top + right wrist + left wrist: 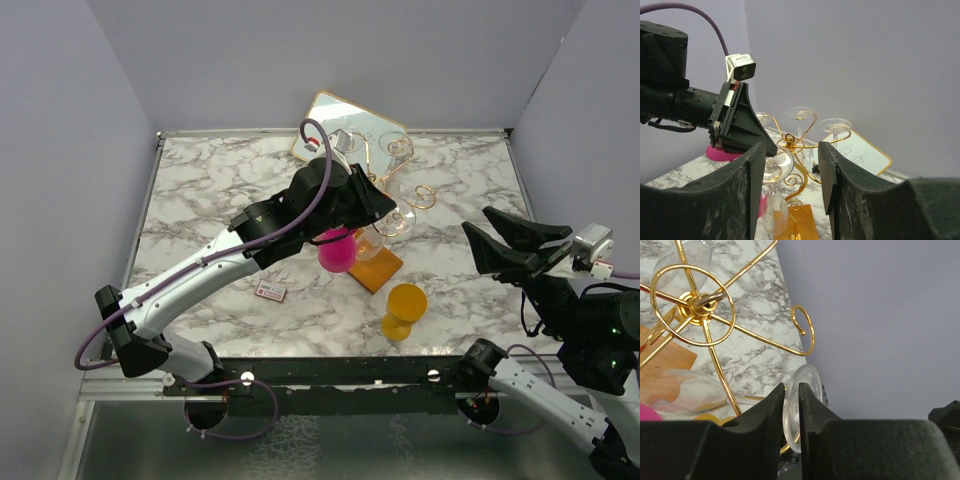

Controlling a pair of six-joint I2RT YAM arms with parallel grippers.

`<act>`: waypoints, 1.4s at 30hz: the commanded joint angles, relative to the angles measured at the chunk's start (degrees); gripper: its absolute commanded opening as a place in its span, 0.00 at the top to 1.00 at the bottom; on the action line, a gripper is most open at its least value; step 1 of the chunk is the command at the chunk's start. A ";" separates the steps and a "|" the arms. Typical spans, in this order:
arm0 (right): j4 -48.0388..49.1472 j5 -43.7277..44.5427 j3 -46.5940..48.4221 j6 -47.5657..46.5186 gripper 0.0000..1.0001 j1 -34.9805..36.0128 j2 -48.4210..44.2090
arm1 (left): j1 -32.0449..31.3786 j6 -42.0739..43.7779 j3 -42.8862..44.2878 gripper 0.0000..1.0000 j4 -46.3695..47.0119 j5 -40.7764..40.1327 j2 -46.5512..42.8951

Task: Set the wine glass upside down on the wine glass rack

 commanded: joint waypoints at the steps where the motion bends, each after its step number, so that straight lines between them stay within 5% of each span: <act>1: -0.75 2.32 -0.18 2.59 0.54 0.25 -0.28 | 0.10 2.59 1.79 0.79 -0.43 -1.74 0.06; 12: -1.85 2.82 0.71 4.98 0.55 0.36 0.13 | 0.18 3.51 2.21 0.79 -1.46 -0.95 0.58; 19: -5.76 6.18 2.48 9.99 0.57 0.27 1.65 | 0.72 6.00 4.95 0.67 -1.81 -0.37 0.99; 31: -28.72 13.35 15.70 27.49 0.61 0.32 12.00 | 3.17 12.57 10.32 0.58 -1.98 3.44 2.91; 35: -51.38 20.43 22.69 42.80 0.59 0.34 18.79 | 3.26 18.80 12.83 0.51 -3.26 3.15 2.02; 38: -64.85 18.11 25.74 49.85 0.59 0.36 24.16 | 3.26 22.48 13.47 0.44 -4.40 1.23 0.50; 42: -69.06 9.97 22.69 50.58 0.57 0.31 26.57 | 3.34 26.46 13.62 0.39 -5.06 -2.67 -1.86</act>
